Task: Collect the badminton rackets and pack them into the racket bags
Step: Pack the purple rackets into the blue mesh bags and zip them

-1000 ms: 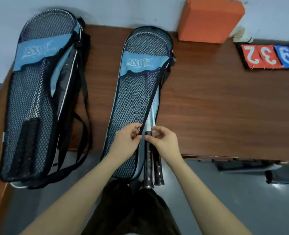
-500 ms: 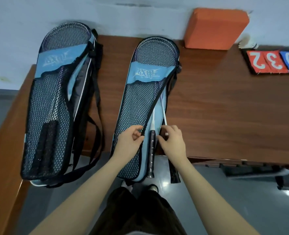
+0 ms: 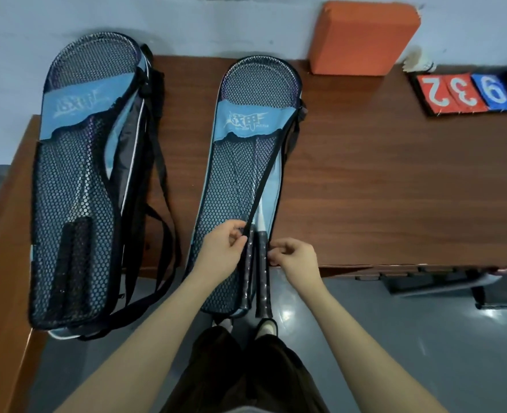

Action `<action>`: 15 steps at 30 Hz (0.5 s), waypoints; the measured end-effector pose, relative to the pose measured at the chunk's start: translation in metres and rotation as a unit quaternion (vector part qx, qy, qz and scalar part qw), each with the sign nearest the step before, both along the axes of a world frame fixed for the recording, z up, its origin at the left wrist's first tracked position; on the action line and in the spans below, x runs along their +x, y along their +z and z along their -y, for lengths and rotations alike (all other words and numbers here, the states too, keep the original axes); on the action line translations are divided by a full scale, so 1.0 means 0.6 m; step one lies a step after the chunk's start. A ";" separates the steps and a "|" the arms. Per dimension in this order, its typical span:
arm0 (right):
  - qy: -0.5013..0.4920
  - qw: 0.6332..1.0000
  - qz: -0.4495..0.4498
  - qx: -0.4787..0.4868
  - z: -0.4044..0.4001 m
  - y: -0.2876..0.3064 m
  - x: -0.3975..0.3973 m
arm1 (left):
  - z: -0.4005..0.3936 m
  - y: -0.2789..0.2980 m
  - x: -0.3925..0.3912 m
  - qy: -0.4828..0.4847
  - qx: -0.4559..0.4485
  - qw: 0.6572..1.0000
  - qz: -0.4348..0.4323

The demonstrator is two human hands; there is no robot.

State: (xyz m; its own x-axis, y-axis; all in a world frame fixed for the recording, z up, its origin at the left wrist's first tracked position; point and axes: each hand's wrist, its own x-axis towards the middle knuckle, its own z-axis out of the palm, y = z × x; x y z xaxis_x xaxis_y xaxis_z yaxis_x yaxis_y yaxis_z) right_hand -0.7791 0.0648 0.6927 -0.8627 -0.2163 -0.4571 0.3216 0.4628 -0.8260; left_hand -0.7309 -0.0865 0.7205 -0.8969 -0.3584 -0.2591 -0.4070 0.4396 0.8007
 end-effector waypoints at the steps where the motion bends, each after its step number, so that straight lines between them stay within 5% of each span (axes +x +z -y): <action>1: -0.004 1.000 0.002 -0.010 0.010 -0.003 0.000 | 0.002 0.002 0.000 0.004 0.037 0.999 0.001; 4: 0.006 1.000 -0.028 0.003 0.036 -0.005 -0.008 | 0.003 0.005 0.004 0.011 0.093 0.996 0.002; 11: -0.043 0.998 -0.035 0.034 0.004 -0.010 0.031 | 0.002 -0.013 0.032 0.008 0.011 1.000 -0.028; 15: -0.094 0.994 0.050 0.025 -0.018 -0.032 0.071 | -0.002 -0.021 0.033 0.001 0.003 0.999 -0.034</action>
